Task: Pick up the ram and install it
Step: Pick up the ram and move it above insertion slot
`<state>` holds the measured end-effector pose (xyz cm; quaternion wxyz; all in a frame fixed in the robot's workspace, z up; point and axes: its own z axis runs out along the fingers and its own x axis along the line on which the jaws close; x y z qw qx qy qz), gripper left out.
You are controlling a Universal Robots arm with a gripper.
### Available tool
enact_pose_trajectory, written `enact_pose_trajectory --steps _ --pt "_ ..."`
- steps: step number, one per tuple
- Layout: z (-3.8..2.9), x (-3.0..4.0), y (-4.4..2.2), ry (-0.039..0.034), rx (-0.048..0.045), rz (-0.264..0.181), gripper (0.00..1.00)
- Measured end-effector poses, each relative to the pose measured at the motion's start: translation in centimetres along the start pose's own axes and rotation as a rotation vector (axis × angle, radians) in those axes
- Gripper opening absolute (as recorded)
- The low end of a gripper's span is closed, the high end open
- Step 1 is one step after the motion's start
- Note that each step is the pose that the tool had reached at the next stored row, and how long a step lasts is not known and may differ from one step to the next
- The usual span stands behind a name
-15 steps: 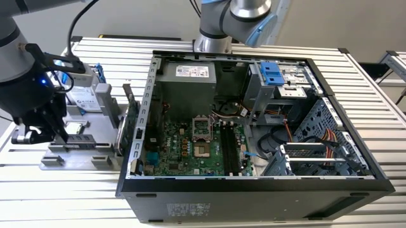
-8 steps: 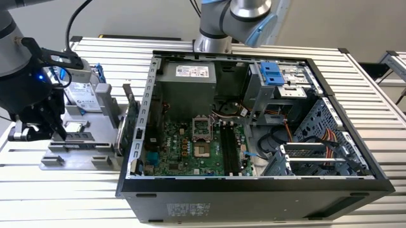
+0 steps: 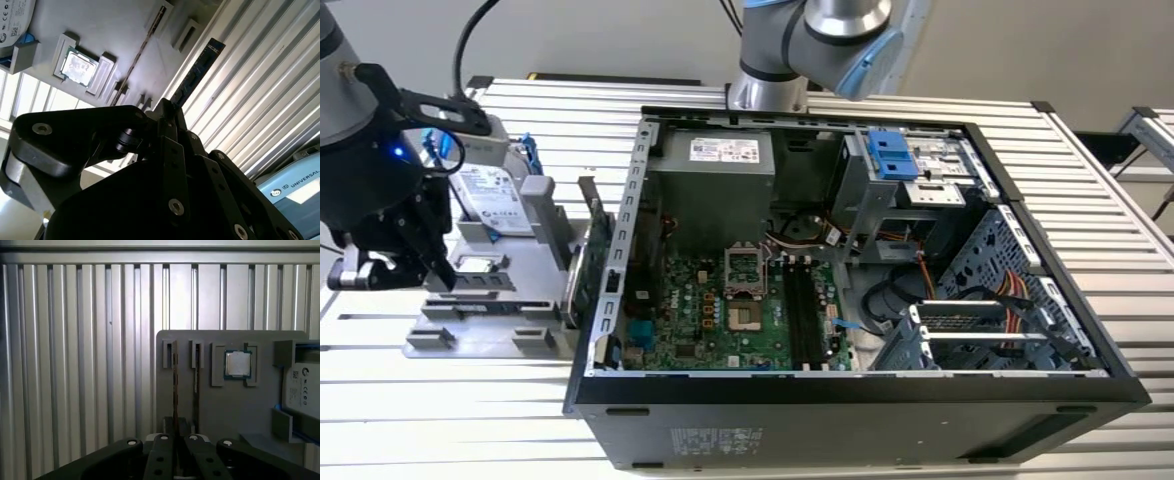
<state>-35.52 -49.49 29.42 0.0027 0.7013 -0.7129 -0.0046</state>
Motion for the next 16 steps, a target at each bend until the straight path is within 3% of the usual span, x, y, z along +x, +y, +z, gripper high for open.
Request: enact_pose_trajectory --steps 16 --pt "-1.77 0.00 0.01 0.0000 0.0000 0.000 0.00"
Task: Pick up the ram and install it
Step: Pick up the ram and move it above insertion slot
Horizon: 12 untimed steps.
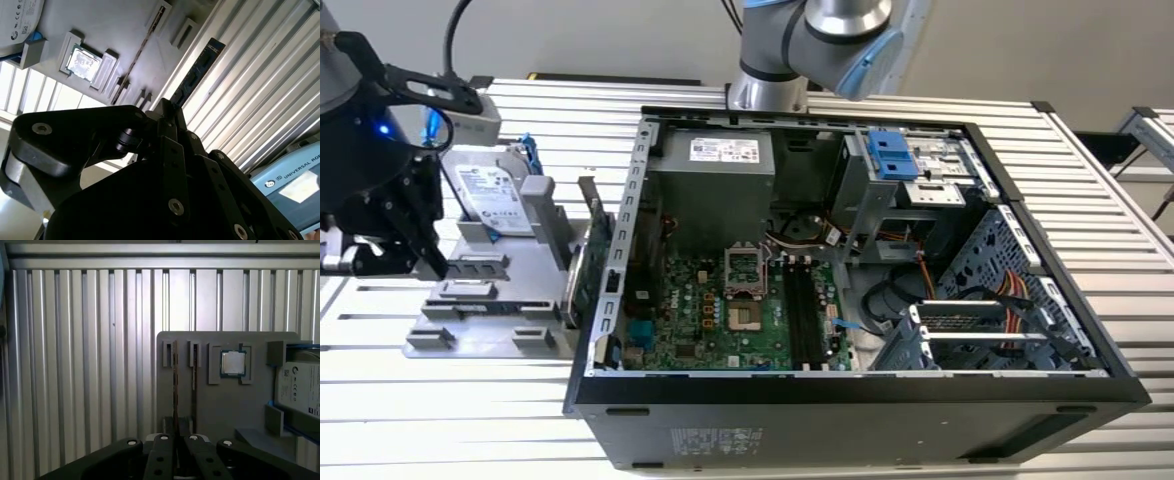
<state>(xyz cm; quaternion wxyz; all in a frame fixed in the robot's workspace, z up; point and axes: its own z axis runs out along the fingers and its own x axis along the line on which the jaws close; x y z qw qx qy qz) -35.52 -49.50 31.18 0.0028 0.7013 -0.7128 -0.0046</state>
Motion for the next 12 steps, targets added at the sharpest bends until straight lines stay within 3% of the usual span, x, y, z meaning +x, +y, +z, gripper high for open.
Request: enact_pose_trajectory --steps 12 --pt "-1.37 0.00 0.02 0.0000 0.0000 0.000 0.00"
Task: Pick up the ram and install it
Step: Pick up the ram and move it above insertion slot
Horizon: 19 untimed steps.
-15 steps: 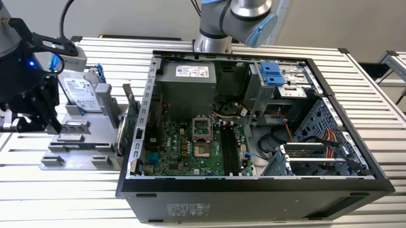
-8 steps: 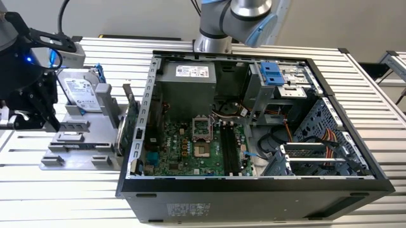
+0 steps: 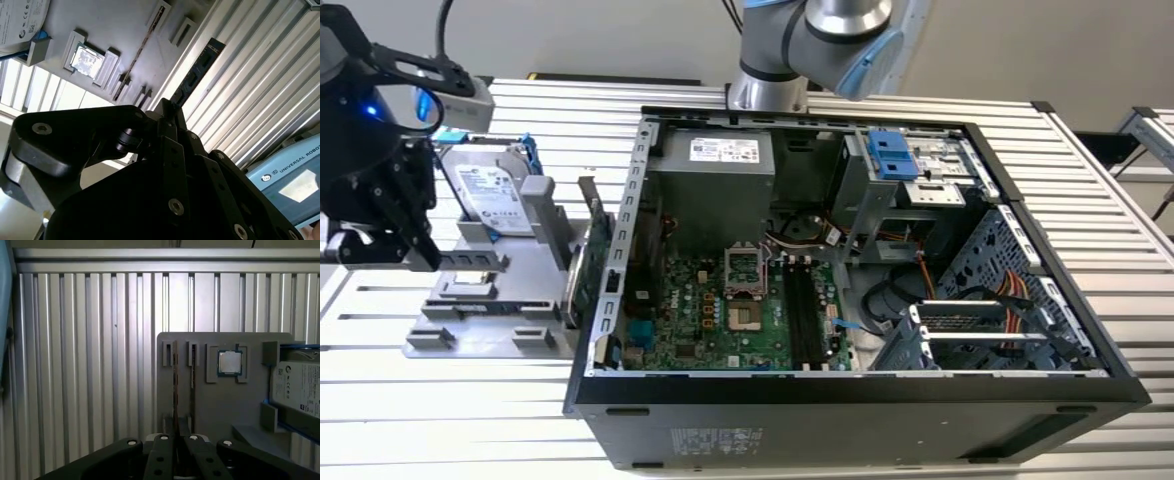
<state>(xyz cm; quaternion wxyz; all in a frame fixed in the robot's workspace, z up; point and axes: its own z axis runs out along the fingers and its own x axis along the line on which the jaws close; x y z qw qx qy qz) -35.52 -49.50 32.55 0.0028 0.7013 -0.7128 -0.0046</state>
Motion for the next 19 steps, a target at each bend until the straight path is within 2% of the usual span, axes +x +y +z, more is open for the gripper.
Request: enact_pose_trajectory --steps 19 --pt "-1.89 0.00 0.01 0.0000 0.0000 0.000 0.00"
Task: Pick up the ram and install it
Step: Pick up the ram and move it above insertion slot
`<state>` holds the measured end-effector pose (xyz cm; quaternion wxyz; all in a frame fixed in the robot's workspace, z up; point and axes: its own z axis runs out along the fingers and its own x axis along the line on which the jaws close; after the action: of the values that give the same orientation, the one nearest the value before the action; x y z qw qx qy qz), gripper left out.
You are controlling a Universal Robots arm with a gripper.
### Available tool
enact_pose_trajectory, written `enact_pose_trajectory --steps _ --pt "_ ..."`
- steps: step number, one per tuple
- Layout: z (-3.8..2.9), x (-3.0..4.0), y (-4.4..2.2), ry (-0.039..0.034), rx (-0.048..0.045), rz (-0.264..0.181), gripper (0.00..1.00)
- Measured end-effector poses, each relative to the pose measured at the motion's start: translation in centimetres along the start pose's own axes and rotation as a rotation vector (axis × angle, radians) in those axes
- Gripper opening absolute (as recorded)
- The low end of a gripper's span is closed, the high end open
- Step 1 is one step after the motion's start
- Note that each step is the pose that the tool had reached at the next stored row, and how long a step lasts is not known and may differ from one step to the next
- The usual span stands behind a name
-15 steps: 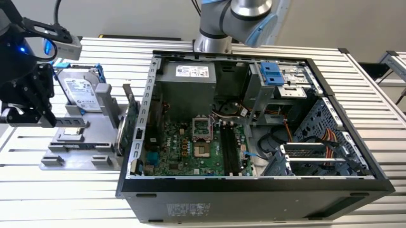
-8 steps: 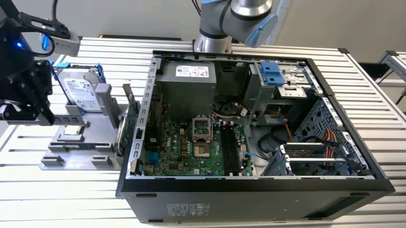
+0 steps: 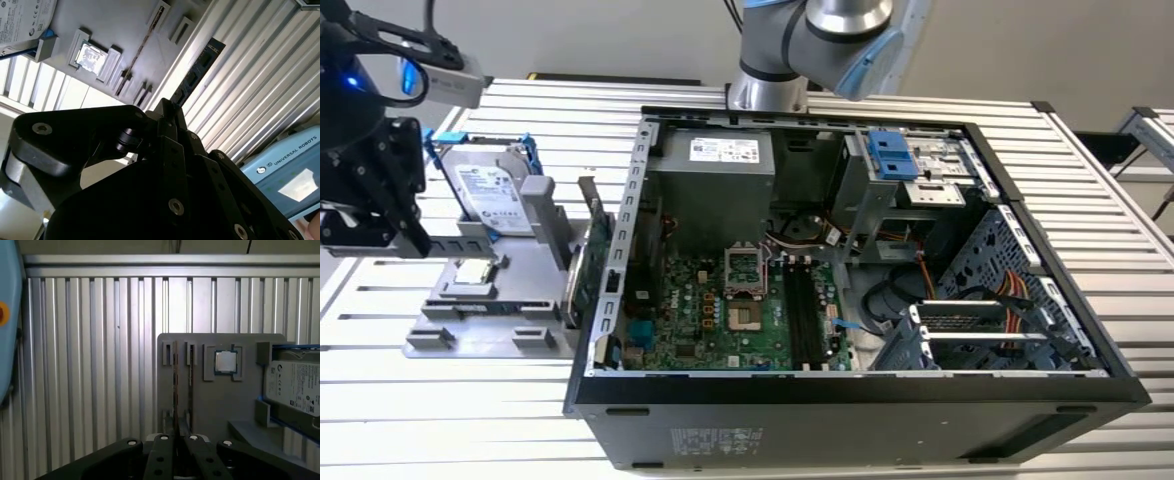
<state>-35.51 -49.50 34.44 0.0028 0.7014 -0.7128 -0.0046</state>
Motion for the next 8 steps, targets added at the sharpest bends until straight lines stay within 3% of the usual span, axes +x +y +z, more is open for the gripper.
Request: enact_pose_trajectory --steps 8 --pt "-0.87 0.00 0.01 -0.0001 0.0001 0.000 0.00"
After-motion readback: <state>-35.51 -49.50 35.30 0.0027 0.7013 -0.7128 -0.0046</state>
